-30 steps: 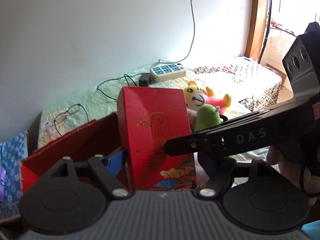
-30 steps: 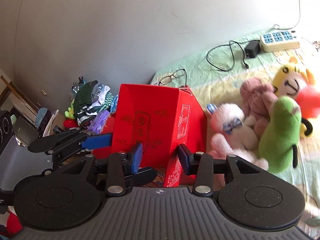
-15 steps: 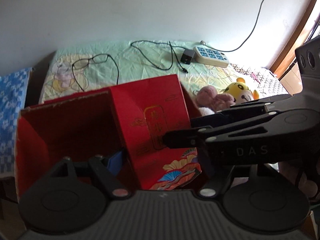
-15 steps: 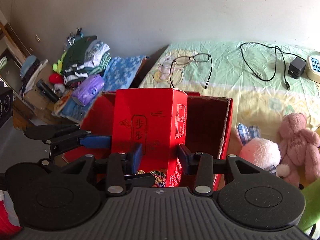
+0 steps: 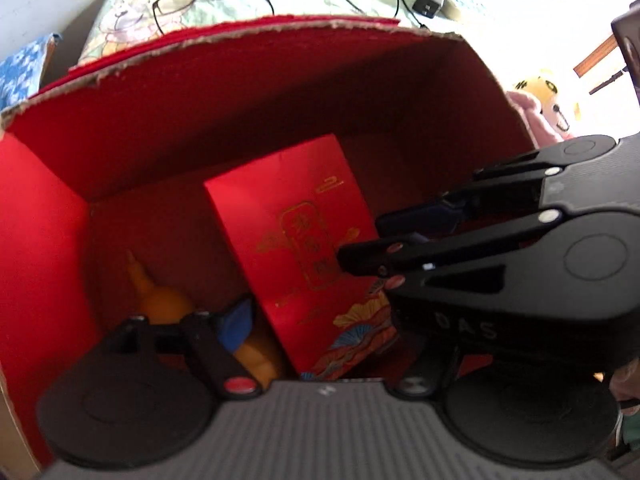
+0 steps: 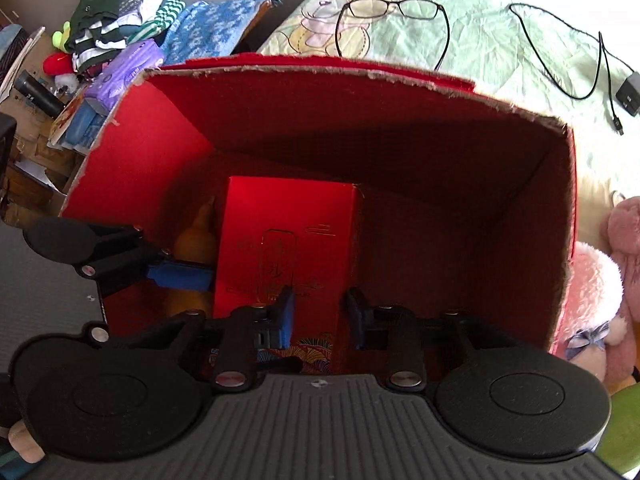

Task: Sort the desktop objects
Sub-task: 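Lift the gift box and lower it into the red box, then release the gift box beside the gourd and withdraw the right gripper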

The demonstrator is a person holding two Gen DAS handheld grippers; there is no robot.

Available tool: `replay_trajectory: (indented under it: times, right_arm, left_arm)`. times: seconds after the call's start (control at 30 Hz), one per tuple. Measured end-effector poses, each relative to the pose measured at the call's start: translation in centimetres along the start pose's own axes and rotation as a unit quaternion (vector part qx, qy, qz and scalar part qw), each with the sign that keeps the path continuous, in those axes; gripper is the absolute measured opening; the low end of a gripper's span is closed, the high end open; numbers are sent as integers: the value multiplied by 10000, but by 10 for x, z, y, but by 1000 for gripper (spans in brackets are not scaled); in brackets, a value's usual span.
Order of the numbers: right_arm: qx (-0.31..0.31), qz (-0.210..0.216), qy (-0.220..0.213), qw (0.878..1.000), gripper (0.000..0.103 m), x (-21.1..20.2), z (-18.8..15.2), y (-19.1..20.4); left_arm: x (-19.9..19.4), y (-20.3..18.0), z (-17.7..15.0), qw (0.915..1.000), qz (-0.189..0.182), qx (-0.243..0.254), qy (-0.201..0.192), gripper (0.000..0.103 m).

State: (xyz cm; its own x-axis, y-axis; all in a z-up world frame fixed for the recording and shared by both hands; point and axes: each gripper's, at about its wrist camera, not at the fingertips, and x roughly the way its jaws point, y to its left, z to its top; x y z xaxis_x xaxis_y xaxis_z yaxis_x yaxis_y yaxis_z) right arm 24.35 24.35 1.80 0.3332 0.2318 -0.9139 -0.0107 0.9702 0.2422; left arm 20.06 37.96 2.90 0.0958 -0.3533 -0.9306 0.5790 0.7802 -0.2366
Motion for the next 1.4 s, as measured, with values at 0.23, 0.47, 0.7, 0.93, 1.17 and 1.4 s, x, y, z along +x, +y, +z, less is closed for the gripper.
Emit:
replay_trajectory:
  times: [0.23, 0.47, 0.7, 0.93, 1.17, 1.4]
  right_arm:
    - [435, 86, 180, 9989, 29, 11, 2, -3]
    - [853, 301, 348, 9953, 30, 14, 1, -6]
    - [1490, 800, 416, 9847, 31, 27, 3, 3]
    - [1572, 747, 181, 9846, 37, 28, 5, 5]
    - [2203, 1052, -17, 9697, 37, 31, -4, -18]
    - [2302, 906, -136, 9688, 36, 16, -9, -26]
  left_arm:
    - [1, 9, 3, 9996, 103, 239, 139, 75]
    - [-17, 37, -7, 9997, 137, 180, 10, 77]
    - [-31, 49, -20, 9997, 23, 185, -127, 72]
    - [-26, 47, -14, 9987, 199, 360, -302, 77]
    - [-20, 48, -11, 9984, 257, 341, -381, 85]
    - [-15, 44, -15, 9968, 354, 510, -507, 89]
